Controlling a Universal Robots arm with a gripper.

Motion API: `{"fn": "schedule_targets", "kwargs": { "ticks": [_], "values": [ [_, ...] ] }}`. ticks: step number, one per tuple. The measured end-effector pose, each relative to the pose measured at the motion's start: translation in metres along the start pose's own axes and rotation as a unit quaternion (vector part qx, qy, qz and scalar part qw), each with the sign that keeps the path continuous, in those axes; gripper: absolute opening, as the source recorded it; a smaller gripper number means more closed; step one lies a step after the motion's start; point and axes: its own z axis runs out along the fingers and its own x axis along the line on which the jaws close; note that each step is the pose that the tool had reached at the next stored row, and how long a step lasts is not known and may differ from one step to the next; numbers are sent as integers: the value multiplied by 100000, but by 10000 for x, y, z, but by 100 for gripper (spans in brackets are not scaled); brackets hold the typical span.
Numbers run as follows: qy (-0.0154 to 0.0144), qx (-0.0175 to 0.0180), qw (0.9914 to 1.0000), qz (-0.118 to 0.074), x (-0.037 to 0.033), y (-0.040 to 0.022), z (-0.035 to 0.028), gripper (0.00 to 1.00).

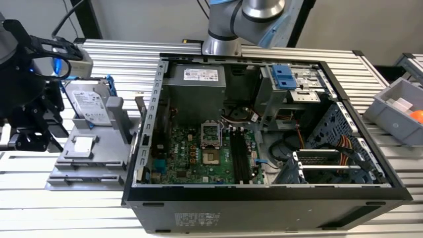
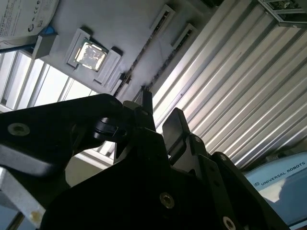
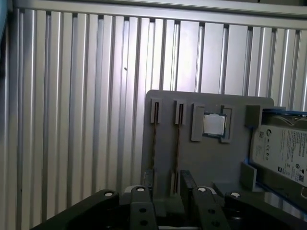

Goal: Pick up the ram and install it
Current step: 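Pick up the ram and move it above insertion slot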

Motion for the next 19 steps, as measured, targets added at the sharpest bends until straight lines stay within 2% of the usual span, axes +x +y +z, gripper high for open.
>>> {"fn": "schedule_targets", "kwargs": {
  "ticks": [13, 19],
  "values": [
    [1, 10, 100000, -4, 24, -20, 193, 100],
    [21, 5, 100000, 2, 25, -24, 217, 100]
  ]
}}
